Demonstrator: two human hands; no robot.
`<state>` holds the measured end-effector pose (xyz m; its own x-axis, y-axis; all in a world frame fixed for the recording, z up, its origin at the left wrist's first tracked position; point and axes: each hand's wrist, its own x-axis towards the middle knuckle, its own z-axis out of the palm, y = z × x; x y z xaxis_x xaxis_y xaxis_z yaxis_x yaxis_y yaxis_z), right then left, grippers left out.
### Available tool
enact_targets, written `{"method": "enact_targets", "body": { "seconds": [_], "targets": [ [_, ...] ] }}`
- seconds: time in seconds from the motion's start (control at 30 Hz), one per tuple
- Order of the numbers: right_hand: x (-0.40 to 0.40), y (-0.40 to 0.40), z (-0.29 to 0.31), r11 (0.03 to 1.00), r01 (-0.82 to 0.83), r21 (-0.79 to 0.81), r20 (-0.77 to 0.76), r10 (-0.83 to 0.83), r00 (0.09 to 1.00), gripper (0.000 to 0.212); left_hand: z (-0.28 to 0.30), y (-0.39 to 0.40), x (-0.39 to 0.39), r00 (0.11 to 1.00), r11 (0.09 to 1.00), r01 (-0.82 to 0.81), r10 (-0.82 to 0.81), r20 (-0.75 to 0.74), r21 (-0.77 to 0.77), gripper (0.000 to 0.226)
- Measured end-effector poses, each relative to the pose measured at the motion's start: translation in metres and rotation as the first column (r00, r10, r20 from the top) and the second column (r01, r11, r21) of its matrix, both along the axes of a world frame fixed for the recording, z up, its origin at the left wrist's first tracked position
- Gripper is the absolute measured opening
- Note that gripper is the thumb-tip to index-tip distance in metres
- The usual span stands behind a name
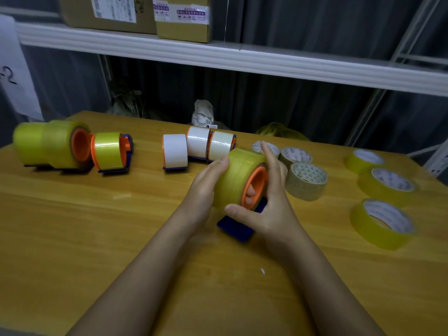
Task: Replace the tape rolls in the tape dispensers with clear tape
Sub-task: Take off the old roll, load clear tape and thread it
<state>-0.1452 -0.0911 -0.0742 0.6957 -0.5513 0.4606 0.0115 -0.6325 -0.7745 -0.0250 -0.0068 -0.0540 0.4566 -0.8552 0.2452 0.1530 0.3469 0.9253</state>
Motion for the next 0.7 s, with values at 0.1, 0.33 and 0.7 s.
{"method": "enact_targets", "body": {
  "seconds": [0.1, 0.33, 0.7],
  "targets": [
    [0.000, 0.000, 0.000, 0.999, -0.034, 0.005, 0.034, 0.034, 0.999, 0.112, -0.004, 0.000, 0.004, 0.997, 0.998, 0.051, -0.053, -0.052, -0.040, 0.029],
    [0.001, -0.007, -0.005, 0.994, -0.101, 0.032, -0.052, 0.102, 0.993, 0.114, -0.007, -0.001, 0.006, 0.995, 0.995, 0.083, -0.085, -0.051, -0.048, 0.051],
    [0.000, -0.011, -0.011, 0.983, -0.112, 0.148, -0.012, 0.115, 0.993, 0.107, -0.014, -0.001, 0.009, 0.991, 0.998, 0.066, -0.067, 0.115, 0.011, 0.067]
  ]
}}
